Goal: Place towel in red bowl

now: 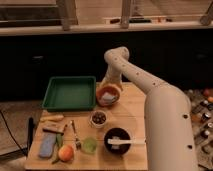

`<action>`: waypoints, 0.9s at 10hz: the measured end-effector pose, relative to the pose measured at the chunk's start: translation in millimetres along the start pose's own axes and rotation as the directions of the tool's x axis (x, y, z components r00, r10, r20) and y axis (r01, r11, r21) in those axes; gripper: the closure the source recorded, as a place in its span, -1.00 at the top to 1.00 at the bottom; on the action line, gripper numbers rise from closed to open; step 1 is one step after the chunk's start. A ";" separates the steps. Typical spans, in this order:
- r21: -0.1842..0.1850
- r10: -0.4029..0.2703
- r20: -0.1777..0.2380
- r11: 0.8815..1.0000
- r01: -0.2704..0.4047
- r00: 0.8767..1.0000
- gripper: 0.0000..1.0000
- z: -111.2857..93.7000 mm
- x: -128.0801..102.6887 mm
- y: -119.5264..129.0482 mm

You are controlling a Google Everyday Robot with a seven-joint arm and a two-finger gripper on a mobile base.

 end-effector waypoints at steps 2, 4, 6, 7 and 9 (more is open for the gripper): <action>0.002 -0.001 -0.003 1.000 0.001 1.000 0.60 -1.4 1.2 0.9; 0.002 -0.002 -0.003 1.000 0.002 1.000 0.60 -1.1 0.7 3.6; 0.010 -0.004 -0.014 1.000 0.004 1.000 0.60 -2.6 2.9 4.8; 0.012 -0.007 -0.017 1.000 0.007 1.000 0.60 -3.1 3.3 5.4; 0.017 -0.016 -0.024 1.000 0.016 1.000 0.60 -4.9 4.2 5.7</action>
